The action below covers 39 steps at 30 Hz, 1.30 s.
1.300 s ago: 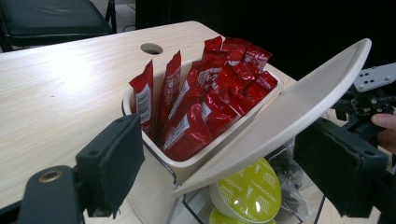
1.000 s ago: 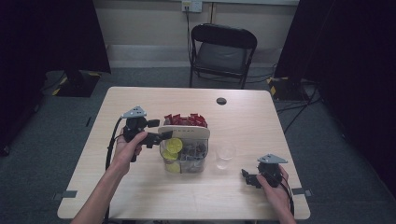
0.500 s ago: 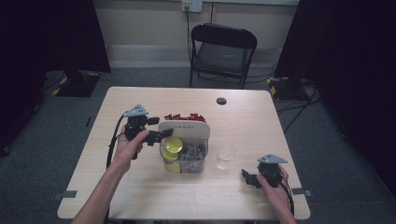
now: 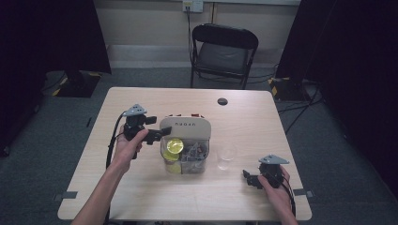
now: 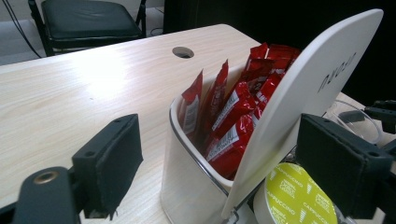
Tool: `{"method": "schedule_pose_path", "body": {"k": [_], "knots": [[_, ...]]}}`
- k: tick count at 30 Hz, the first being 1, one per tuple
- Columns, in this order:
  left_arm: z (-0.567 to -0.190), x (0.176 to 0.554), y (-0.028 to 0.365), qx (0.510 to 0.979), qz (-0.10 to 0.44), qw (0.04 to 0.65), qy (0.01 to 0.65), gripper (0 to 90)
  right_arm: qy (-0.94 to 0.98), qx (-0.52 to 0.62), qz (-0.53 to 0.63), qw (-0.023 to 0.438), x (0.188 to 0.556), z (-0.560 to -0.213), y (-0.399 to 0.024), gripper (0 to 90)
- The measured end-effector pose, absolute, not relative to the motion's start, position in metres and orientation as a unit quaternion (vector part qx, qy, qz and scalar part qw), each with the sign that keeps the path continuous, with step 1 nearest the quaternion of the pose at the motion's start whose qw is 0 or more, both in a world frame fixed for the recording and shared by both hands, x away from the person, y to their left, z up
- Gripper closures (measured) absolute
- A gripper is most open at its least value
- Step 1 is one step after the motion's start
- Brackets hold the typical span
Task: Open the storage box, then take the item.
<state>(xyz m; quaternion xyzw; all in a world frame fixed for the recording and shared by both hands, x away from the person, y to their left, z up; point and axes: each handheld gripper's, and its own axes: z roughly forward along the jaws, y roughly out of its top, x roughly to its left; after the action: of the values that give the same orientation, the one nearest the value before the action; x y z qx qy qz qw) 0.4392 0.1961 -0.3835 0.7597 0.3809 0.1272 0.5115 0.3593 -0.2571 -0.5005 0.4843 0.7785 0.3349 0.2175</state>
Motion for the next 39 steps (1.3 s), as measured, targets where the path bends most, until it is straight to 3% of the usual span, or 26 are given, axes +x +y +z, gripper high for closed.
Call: {"method": "schedule_pose_path", "body": {"k": [21, 39], "knots": [[-0.387, 0.439, 0.197, 0.763, 0.122, 0.509, 0.379, 15.9, 0.780, 0.486, 0.332, 0.211, 0.360, -0.497, -0.256, 14.5], [-0.384, 0.439, 0.200, 0.761, 0.123, 0.511, 0.380, 15.5, 0.782, 0.447, 0.386, 0.199, 0.343, -0.468, -0.243, 19.7]]}}
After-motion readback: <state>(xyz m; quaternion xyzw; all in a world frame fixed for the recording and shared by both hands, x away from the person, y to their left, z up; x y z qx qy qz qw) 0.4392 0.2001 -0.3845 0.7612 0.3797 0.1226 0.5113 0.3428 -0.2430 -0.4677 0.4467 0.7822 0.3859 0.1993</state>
